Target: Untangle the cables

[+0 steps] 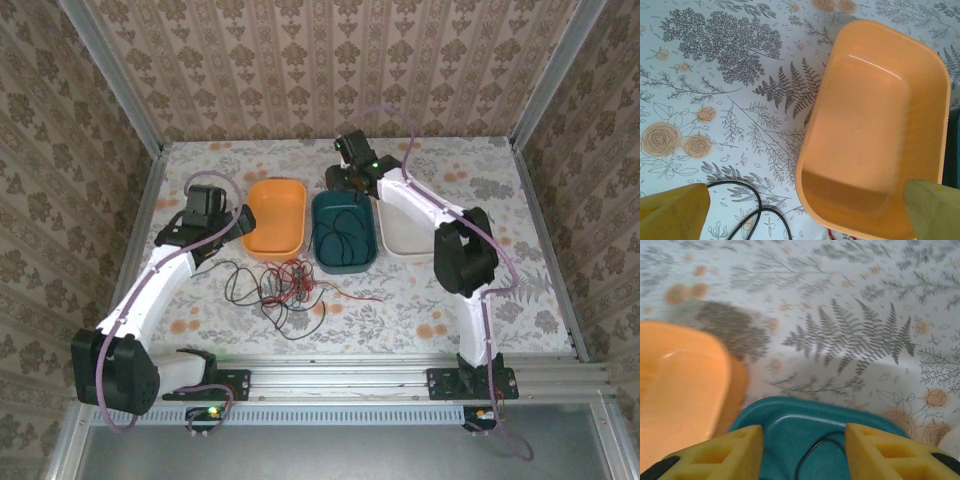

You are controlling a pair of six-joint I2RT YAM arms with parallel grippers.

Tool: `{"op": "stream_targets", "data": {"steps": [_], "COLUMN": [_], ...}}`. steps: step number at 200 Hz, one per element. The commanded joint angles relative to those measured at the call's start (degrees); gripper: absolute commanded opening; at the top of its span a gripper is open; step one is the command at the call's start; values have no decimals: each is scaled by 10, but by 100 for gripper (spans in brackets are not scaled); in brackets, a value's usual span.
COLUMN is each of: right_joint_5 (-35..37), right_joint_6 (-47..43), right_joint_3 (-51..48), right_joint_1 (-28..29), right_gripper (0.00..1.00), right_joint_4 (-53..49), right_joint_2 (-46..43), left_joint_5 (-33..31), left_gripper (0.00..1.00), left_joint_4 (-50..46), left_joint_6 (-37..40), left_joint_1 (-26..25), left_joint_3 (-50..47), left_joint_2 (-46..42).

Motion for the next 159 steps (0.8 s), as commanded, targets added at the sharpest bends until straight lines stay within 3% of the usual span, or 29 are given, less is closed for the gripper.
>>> {"op": "stream_targets", "data": {"steps": [1,24,86,159], "right_joint_5": [-10,-39,-28,24], "right_joint_6": [-17,-19,-51,-67], "right_joint_3": [21,66,194,274], "right_joint_1": [28,60,115,129], "right_gripper": [48,48,46,43], "right_joint_4": [-118,-190,-331,-422], "right_joint_2": [-11,22,119,171], "left_joint_5": [-12,-8,-11,-10], "left_gripper": [100,100,100,100], "left_joint_4": [-15,-12,-11,-12], "left_joint_6": [-9,-8,0,-1], "left_joint_1": [6,6,6,7], "left_joint_3": [1,-2,-4,-6], "left_joint_2": [-13,-13,-21,-35]}}
